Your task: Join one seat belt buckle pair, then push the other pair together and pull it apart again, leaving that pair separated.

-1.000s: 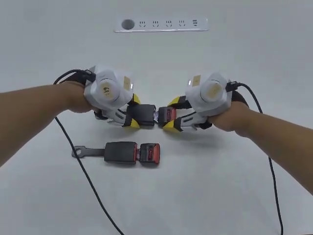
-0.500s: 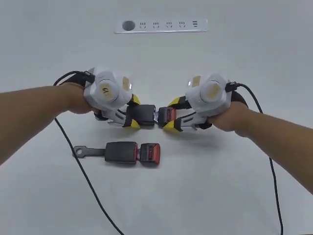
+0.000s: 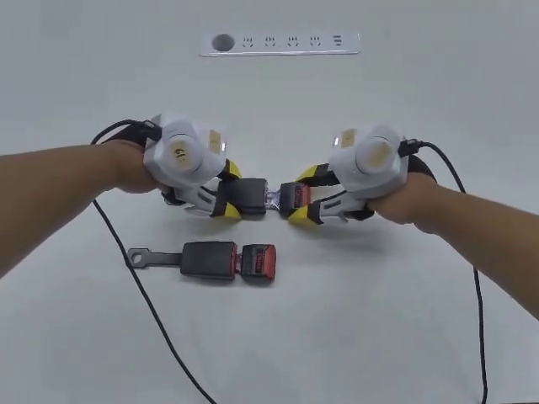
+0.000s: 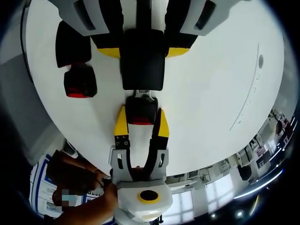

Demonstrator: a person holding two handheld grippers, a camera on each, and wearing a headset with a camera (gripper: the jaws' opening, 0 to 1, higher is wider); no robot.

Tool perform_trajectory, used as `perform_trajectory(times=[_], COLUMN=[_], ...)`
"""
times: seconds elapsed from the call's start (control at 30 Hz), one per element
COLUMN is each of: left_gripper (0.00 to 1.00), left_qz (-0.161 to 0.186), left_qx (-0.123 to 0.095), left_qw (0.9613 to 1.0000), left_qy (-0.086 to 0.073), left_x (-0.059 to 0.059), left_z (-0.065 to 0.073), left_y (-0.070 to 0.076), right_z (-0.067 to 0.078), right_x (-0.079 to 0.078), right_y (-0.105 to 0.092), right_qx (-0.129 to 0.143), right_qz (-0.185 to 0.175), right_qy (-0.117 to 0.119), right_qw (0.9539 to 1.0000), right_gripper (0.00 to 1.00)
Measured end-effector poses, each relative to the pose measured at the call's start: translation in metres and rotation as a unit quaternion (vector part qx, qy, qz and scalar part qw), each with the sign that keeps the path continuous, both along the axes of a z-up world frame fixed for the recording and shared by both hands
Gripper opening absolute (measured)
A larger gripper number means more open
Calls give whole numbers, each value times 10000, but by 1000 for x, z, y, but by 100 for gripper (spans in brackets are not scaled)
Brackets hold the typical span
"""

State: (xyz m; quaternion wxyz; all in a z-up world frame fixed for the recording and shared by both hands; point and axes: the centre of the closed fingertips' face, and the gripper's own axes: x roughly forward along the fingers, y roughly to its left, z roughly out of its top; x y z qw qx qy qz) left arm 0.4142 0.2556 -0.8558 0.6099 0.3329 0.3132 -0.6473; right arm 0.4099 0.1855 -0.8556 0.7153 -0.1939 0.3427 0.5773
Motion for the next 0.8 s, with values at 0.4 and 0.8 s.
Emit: perform_trajectory(times=[0.4,0.8], left_gripper=[35,35], left_qz=[14,18], left_qx=[-16,-76], left_qw=[10000,10000], left_qy=[10,16], left_x=[0,0], left_z=[0,0], left_y=[0,0], right_z=[1,4], right_x=[-3,-10], right_y=[-8,-44], right_qx=[111,101], right_qz=[34,-2], right_qy=[-20,-9], right_qw=[9999,9999], right_gripper=[35,35])
